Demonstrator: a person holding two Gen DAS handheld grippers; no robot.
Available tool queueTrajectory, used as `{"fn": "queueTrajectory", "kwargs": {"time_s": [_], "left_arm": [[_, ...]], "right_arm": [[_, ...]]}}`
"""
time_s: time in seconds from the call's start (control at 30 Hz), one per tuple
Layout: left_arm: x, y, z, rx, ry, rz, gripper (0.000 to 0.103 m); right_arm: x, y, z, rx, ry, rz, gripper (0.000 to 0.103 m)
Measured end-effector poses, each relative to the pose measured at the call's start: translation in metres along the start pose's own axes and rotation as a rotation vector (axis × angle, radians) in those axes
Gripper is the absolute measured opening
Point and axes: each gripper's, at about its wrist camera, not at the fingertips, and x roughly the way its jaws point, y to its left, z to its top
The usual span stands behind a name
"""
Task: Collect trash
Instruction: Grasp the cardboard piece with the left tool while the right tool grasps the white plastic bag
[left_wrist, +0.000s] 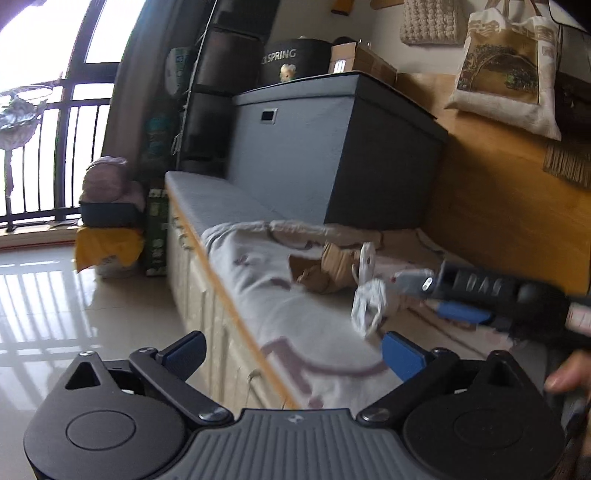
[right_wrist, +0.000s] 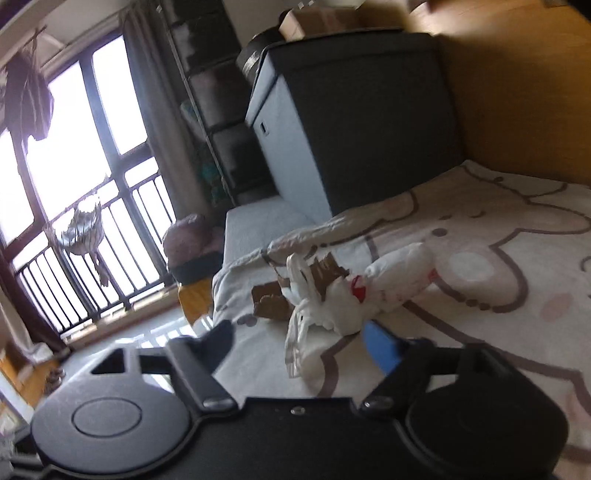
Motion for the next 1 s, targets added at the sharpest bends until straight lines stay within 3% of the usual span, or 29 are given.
{"fn": "queueTrajectory", "kwargs": {"time_s": [0.13, 0.2, 0.33, 0.53, 0.77, 1.0], "left_arm": [[0.029, 0.004, 0.014, -0.002, -0.011, -0.022, 0.090], [0.045, 0.005, 0.022, 0.004, 0.008, -0.029, 0.082], [0.077, -0.002, 0.037, 0.077, 0.033, -0.028, 0.080], [0.129, -0.019, 0.052, 0.264, 0.054, -0.049, 0.085], [0.169, -0.020, 0.057, 0.311, 0.103, -0.120, 0.103], [0.208, -0.037, 0.048, 0.524, 0.220, -0.136, 0.103]], "right_arm": [[0.025, 0.002, -0.007, 0.002, 0.019, 0.054, 0.050], [0.038, 0.005, -0.011, -0.011, 0.021, 0.031, 0.043], [0.055, 0.001, -0.016, 0.003, 0.062, 0.045, 0.007], [0.031, -0.030, -0.016, 0.085, 0.013, 0.038, 0.006], [0.009, -0.066, -0.005, 0.162, -0.058, -0.008, 0.005], [0.003, -0.097, 0.002, 0.230, -0.099, -0.054, 0.006]]}}
